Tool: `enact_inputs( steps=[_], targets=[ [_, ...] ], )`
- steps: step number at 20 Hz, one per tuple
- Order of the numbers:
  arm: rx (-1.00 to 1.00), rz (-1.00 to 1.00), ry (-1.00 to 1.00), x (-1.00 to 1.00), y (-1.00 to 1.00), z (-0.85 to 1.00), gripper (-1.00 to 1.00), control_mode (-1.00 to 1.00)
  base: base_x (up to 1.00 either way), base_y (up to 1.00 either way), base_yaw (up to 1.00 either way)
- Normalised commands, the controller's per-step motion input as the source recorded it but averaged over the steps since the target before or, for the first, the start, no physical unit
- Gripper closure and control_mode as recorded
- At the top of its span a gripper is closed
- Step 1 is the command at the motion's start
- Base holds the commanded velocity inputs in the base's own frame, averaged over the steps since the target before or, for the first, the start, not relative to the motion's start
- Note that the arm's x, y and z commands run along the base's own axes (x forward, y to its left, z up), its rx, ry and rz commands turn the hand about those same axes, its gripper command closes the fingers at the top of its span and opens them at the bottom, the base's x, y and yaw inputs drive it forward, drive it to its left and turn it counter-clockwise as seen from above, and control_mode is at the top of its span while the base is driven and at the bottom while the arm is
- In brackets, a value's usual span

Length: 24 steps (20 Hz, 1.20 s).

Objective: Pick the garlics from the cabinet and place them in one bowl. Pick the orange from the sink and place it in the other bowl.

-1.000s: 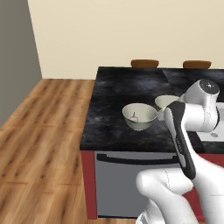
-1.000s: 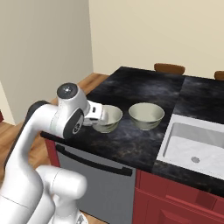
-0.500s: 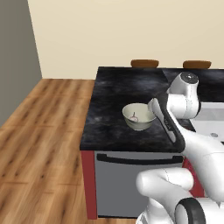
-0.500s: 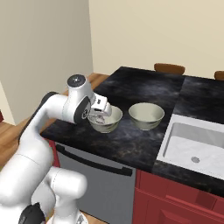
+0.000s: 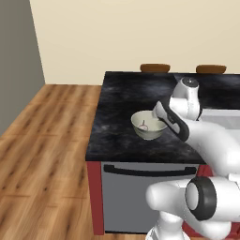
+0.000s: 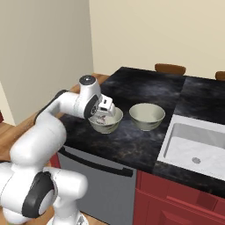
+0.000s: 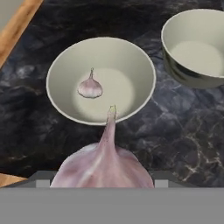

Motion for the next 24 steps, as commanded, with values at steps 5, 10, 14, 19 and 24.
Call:
enact_inputs(
  steps=[5, 10, 14, 19, 24],
  targets=[
    [0.00, 0.00, 0.01, 0.60, 0.01, -0.28, 1.00, -1.00, 0.00, 0.00, 0.00],
    [0.00, 0.00, 0.01, 0.68, 0.00, -0.31, 1.00, -1.00, 0.00, 0.00, 0.00],
    [0.00, 0.00, 0.03, 0.61, 0.00, -0.43, 1.00, -1.00, 0.00, 0.00, 0.00],
    [0.00, 0.00, 0.02, 0.46, 0.00, -0.48, 1.00, -1.00, 0.00, 0.00, 0.00],
    [0.00, 0.00, 0.00, 0.29, 0.00, -0.38, 1.00, -1.00, 0.00, 0.00, 0.00]
  ],
)
